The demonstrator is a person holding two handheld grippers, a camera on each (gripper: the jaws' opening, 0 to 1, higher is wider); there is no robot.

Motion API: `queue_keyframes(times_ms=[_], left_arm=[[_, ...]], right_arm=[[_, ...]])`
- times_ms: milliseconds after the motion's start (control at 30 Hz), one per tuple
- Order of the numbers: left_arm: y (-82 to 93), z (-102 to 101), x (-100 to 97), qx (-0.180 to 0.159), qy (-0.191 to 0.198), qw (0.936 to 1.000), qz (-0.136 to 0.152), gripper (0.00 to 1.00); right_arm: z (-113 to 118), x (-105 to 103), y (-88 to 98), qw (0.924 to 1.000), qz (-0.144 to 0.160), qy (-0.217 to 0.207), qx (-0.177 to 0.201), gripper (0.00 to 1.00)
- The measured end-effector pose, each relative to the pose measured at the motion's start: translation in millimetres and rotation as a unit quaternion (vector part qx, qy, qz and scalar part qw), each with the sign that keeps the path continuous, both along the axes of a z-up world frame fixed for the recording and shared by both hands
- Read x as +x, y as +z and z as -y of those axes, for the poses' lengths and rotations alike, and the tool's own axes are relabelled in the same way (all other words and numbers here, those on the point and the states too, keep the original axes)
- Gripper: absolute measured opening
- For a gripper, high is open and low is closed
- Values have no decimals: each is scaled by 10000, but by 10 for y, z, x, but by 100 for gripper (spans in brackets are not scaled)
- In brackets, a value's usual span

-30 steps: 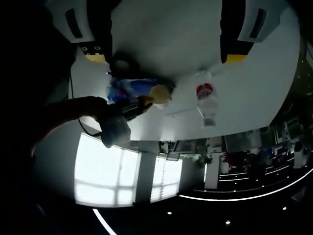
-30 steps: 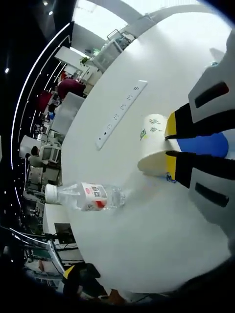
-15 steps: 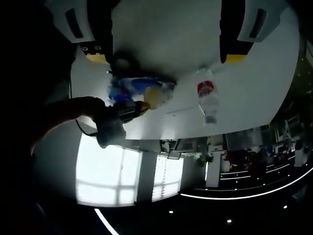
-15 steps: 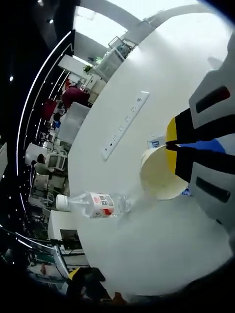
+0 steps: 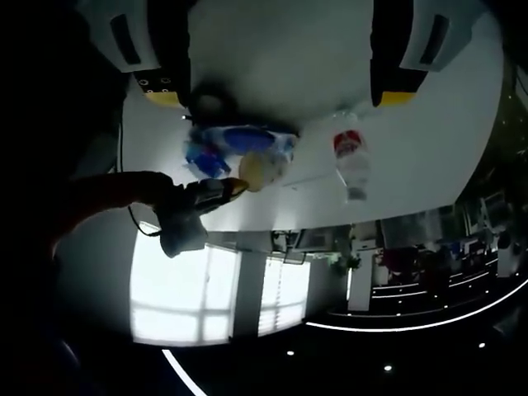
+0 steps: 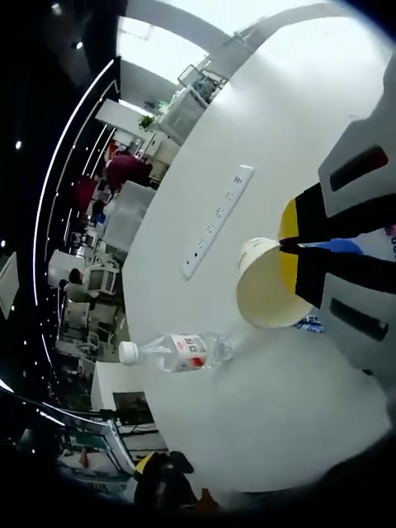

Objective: Arrange the tabletop items into an orderly group along one side of the table until the central work area is clear of visible clutter.

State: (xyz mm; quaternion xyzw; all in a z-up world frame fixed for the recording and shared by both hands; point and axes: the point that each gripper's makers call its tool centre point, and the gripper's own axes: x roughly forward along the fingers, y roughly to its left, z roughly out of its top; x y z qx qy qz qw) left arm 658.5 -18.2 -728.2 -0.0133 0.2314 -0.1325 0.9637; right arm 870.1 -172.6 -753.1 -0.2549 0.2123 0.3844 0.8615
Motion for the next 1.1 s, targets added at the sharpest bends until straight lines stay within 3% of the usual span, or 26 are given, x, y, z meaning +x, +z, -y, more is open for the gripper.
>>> queue_keyframes(times_ms=[433, 800, 867, 1100], left_arm=[[130, 190, 32, 50, -100, 9999, 76, 91], [175, 155, 38, 96, -44, 9999, 124, 95], [195, 153, 42, 100, -37, 9998, 147, 95], [169, 57, 54, 96, -80, 9998, 137, 99]], right_arm=[[-47, 99, 141, 9983, -522, 7, 265, 0], [-166, 123, 133, 9922, -1202, 133, 288, 0], [-188, 117, 134, 9885, -1463, 124, 353, 0], [-281, 137, 242, 9831, -1781, 199, 386, 0]])
